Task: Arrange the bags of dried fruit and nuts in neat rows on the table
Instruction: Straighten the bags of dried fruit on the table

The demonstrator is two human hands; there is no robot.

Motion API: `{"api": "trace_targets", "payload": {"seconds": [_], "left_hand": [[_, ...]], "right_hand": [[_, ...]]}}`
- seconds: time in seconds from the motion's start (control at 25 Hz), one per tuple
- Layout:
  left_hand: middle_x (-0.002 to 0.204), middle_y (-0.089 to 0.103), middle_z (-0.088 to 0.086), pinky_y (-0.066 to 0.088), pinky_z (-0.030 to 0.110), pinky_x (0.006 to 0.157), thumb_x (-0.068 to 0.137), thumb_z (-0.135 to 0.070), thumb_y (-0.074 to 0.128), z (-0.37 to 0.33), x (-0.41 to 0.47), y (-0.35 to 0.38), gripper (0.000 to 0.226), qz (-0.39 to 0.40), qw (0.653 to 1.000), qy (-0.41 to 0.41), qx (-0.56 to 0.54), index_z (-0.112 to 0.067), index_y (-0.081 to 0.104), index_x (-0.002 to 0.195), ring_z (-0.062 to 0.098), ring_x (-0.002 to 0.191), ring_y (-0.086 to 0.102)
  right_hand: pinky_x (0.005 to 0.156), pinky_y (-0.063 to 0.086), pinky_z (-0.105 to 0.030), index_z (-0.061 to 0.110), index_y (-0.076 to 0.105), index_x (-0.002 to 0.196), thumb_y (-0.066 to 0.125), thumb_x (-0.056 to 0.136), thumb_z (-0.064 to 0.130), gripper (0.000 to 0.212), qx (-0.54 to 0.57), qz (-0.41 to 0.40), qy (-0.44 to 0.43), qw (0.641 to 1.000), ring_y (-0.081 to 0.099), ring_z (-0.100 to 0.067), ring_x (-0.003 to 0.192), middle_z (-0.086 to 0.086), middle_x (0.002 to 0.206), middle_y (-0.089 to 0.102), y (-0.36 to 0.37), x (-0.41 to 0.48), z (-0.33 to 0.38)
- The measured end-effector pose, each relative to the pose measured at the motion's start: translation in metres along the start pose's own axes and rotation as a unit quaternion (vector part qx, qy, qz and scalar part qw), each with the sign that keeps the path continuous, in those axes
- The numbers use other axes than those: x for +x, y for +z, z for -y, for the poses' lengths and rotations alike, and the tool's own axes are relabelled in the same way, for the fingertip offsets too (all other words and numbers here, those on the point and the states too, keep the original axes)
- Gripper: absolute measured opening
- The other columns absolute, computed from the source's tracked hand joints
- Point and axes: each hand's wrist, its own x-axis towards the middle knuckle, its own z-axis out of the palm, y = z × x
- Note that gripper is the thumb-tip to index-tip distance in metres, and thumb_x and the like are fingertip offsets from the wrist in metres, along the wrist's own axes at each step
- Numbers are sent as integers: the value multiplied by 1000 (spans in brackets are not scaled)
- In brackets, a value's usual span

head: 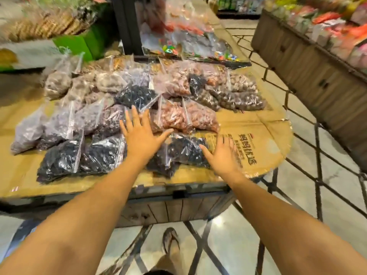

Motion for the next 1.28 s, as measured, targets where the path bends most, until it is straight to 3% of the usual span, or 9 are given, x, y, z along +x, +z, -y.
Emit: {"api": "trace_targets", "payload": {"seconds": [0.24,0.48,0.6,0.72,0.88,1.0,1.08,1.16,1.28], "left_hand": [[161,7,15,1,56,117,63,-89,43,46,145,0,117,13,999,-26,-37,-21,12,152,38,147,2],[161,16,5,6,57,117,39,-97,49,91,236,3,132,238,956,167,-39,-43,2,150,36,147,5],[157,23,5,15,50,117,36,-100,42,92,249,8,134,272,933,236,9,-33,19,150,30,143,20],[136,42,6,30,44,109,40,-100,41,95,249,11,129,254,928,272,1,-24,33,144,25,125,38],[127,43,2,34,42,103,47,-97,45,89,250,10,118,274,927,253,46,-27,34,141,21,117,40],[111,54,2,35,39,92,47,-98,39,68,259,9,112,275,922,250,105,-23,50,130,21,105,47],[92,62,0,40,38,92,49,-96,44,55,266,9,100,282,921,244,114,-19,59,110,21,90,56],[67,57,-2,48,39,83,51,-92,53,47,267,8,87,294,922,227,111,-15,58,91,17,68,55],[56,47,-2,45,33,62,53,-88,56,48,260,7,87,275,936,200,86,-9,57,89,15,54,45]], "right_hand": [[109,27,-42,5,36,136,59,84,57,78,91,-24,-41,995,30,-32,133,-17,140,40,7,145,71],[116,7,-58,16,22,146,72,68,62,104,35,27,-129,991,4,-36,145,-18,157,12,4,257,110],[114,-2,-59,17,27,146,71,63,69,107,-116,34,-229,966,-3,-37,146,-19,159,4,1,288,121],[114,13,-54,12,31,145,67,59,77,114,-222,64,-304,924,20,-35,142,-17,153,27,1,306,127],[97,37,-45,8,44,136,66,56,76,108,-194,34,-310,930,44,-34,119,-15,126,52,9,312,124],[92,39,-44,8,48,131,68,56,72,101,-149,5,-295,944,47,-34,111,-15,115,54,19,307,120],[93,38,-44,8,50,131,69,58,69,97,-125,-11,-284,951,47,-34,111,-15,112,53,22,302,116],[93,38,-45,8,52,129,66,59,69,94,-91,-19,-274,957,48,-34,110,-15,110,54,22,297,113],[87,40,-42,5,59,120,54,56,71,92,-18,-51,-256,965,53,-32,97,-15,99,56,25,289,108]]}}
